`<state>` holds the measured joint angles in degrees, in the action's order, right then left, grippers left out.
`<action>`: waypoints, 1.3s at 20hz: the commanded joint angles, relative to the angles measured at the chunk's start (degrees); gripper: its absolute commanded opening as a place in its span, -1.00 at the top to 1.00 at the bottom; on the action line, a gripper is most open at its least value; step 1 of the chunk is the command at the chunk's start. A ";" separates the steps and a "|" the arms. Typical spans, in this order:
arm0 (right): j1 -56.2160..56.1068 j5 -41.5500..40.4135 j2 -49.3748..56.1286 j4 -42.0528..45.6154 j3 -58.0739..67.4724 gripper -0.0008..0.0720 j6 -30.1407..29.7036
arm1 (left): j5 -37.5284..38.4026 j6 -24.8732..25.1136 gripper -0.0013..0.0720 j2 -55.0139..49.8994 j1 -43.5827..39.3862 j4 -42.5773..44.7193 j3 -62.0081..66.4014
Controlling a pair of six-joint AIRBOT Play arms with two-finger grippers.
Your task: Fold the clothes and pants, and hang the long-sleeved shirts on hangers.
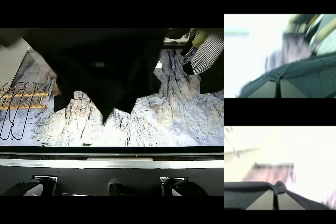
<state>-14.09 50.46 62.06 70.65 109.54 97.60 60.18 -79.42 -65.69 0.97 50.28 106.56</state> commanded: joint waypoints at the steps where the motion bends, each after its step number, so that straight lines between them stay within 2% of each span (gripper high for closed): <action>1: -0.04 5.99 -5.40 3.52 11.87 0.89 -1.14 | -0.92 -0.11 0.92 5.92 0.00 0.59 11.23; 2: -0.04 7.43 -8.17 3.52 11.87 0.89 -0.98 | -0.90 -0.72 0.92 8.15 0.00 1.53 11.23; 5: -0.04 10.99 -14.56 3.54 11.87 0.89 2.01 | -0.92 -7.10 0.92 14.27 0.00 7.08 11.23; 9: -0.04 8.22 -16.68 5.05 11.87 0.89 4.44 | -1.55 -12.76 0.92 18.18 0.00 14.67 11.19; 11: -0.04 6.60 -14.21 9.14 11.87 0.89 7.37 | -2.10 -12.81 0.92 17.88 0.00 15.37 9.79; 15: -0.04 4.61 -1.68 10.34 11.67 0.89 9.77 | -7.41 -14.08 0.92 13.62 0.00 15.34 -0.72; 18: -0.04 2.49 12.22 9.97 11.67 0.89 10.60 | -16.74 -14.05 0.92 5.90 0.00 15.37 -8.55; 21: -0.04 -4.90 26.01 8.41 11.26 0.89 17.14 | -23.91 -14.05 0.92 -5.92 0.00 15.34 -10.99; 24: -0.04 -10.21 37.27 -0.37 7.43 0.89 18.38 | -21.40 -14.08 0.92 -17.84 0.00 15.34 -10.99; 26: -0.07 -6.49 43.21 -4.52 6.14 0.80 18.34 | -15.96 -14.47 0.92 -24.11 0.00 15.30 -11.02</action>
<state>-14.06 44.01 96.12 73.89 117.62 114.30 40.12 -93.49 -80.42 1.02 66.59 96.23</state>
